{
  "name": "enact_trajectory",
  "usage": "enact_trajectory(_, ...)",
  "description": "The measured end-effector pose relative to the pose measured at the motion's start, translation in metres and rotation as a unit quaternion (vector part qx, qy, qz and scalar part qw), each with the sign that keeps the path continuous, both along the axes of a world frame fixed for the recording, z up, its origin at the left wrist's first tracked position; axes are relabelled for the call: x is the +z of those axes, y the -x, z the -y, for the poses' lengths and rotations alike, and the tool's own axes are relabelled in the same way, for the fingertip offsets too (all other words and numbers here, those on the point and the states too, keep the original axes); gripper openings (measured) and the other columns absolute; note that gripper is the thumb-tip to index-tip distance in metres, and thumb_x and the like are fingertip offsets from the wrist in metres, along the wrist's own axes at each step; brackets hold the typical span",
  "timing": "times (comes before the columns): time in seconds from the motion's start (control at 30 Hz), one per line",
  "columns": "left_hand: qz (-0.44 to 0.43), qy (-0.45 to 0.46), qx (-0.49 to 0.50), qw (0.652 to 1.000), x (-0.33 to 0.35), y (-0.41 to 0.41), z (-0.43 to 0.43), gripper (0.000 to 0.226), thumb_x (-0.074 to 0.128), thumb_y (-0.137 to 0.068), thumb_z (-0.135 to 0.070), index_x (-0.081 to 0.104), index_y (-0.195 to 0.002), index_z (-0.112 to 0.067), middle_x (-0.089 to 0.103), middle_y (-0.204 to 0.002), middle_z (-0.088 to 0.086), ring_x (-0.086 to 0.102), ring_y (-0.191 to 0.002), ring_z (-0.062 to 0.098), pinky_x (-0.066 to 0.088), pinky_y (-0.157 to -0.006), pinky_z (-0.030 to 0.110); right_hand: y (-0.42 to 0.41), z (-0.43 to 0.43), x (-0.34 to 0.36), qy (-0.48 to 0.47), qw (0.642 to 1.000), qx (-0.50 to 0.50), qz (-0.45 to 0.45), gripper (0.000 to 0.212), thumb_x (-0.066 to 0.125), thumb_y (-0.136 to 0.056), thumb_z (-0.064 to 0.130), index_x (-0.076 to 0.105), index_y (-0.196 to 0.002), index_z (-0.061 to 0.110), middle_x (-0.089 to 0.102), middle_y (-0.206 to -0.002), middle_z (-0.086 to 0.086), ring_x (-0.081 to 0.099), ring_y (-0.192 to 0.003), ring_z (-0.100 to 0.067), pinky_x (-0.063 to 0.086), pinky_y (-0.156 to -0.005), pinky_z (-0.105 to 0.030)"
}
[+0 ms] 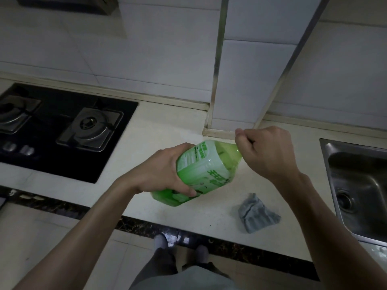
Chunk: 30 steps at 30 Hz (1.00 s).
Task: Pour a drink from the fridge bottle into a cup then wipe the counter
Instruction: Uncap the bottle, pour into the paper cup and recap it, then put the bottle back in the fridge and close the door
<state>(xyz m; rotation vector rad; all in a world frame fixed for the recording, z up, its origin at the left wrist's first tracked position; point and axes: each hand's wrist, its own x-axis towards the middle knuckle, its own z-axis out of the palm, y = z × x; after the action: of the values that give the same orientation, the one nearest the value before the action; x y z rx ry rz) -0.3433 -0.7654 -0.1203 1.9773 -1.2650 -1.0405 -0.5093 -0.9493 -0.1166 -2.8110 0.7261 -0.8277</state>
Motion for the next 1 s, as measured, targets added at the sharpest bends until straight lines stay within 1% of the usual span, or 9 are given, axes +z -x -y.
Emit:
enact_trajectory(0.17,-0.029,-0.003,0.027,0.999,-0.009,0.005,-0.015,0.084,0.095,-0.055,-0.023,0.052,-0.126,-0.036,0.067,-0.110,-0.015,0.065,-0.102,0.003,0.058,-0.088,0.036,-0.012,-0.010,-0.008,-0.008,1.000,0.004,0.018,0.049,0.033,-0.090,0.027,0.019,-0.044,0.018,0.019,-0.035,0.004,0.019,-0.032,-0.017,0.018,-0.045,-0.019)
enact_trajectory(0.27,-0.026,0.017,0.071,0.997,-0.012,0.006,-0.026,0.086,0.095,-0.056,-0.025,0.050,-0.128,-0.038,0.066,-0.111,-0.018,0.063,-0.104,0.000,0.057,-0.089,0.033,-0.024,-0.017,-0.006,-0.046,0.999,-0.008,0.000,0.056,0.028,-0.094,0.040,0.026,-0.043,0.015,0.027,-0.036,0.002,0.028,-0.034,-0.020,0.027,-0.045,-0.026)
enact_trajectory(0.33,-0.025,0.036,0.115,0.992,-0.014,0.005,-0.036,0.087,0.095,-0.056,-0.025,0.049,-0.129,-0.039,0.065,-0.112,-0.020,0.062,-0.104,-0.003,0.056,-0.089,0.029,-0.035,-0.024,0.000,-0.140,0.990,0.007,0.010,0.067,0.022,-0.095,0.053,0.038,-0.043,0.014,0.041,-0.039,0.000,0.041,-0.039,-0.019,0.036,-0.050,-0.031)
enact_trajectory(0.43,-0.044,0.067,0.194,0.978,-0.016,0.000,-0.057,0.085,0.095,-0.057,-0.022,0.050,-0.128,-0.036,0.065,-0.110,-0.018,0.061,-0.103,-0.005,0.056,-0.088,0.025,-0.056,-0.034,0.007,-0.364,0.923,0.047,0.115,0.067,0.027,-0.099,0.054,0.062,-0.056,0.016,0.061,-0.048,-0.006,0.057,-0.044,-0.019,0.046,-0.055,-0.032)
enact_trajectory(0.53,-0.063,0.099,0.274,0.955,-0.016,-0.010,-0.090,0.085,0.095,-0.056,-0.022,0.050,-0.127,-0.034,0.067,-0.110,-0.013,0.065,-0.104,0.003,0.057,-0.090,0.032,-0.080,-0.056,0.009,-0.466,0.870,0.086,0.140,0.050,0.039,-0.101,0.043,0.071,-0.074,0.016,0.068,-0.062,-0.009,0.062,-0.054,-0.022,0.048,-0.051,-0.033)
enact_trajectory(0.63,-0.075,0.129,0.339,0.929,-0.013,-0.019,-0.128,0.086,0.095,-0.056,-0.022,0.050,-0.129,-0.034,0.067,-0.114,-0.011,0.065,-0.108,0.008,0.057,-0.092,0.039,-0.106,-0.092,0.008,-0.488,0.853,0.146,0.114,0.028,0.048,-0.099,0.025,0.072,-0.086,0.015,0.072,-0.075,-0.005,0.066,-0.067,-0.022,0.051,-0.061,-0.033)
enact_trajectory(0.73,-0.072,0.154,0.404,0.899,-0.011,-0.023,-0.172,0.086,0.095,-0.058,-0.018,0.049,-0.129,-0.032,0.067,-0.114,-0.010,0.065,-0.105,0.005,0.056,-0.092,0.035,-0.131,-0.140,0.007,-0.483,0.847,0.208,0.074,0.017,0.055,-0.096,0.011,0.072,-0.095,0.012,0.073,-0.080,0.000,0.069,-0.074,-0.017,0.052,-0.069,-0.027)
enact_trajectory(0.8,-0.076,0.168,0.450,0.874,-0.012,-0.026,-0.204,0.084,0.095,-0.057,-0.016,0.049,-0.127,-0.030,0.068,-0.112,-0.011,0.065,-0.103,0.003,0.056,-0.092,0.033,-0.146,-0.178,0.007,-0.492,0.834,0.242,0.063,0.016,0.057,-0.094,0.008,0.072,-0.097,0.011,0.074,-0.082,-0.001,0.070,-0.076,-0.016,0.053,-0.070,-0.025)
enact_trajectory(1.0,-0.089,0.211,0.548,0.804,-0.020,-0.034,-0.317,0.085,0.095,-0.056,-0.016,0.051,-0.127,-0.031,0.067,-0.117,-0.007,0.064,-0.111,0.012,0.055,-0.095,0.043,-0.184,-0.299,0.004,-0.525,0.787,0.325,0.022,0.022,0.057,-0.093,0.003,0.072,-0.104,0.013,0.074,-0.085,-0.004,0.069,-0.080,-0.020,0.056,-0.074,-0.029)
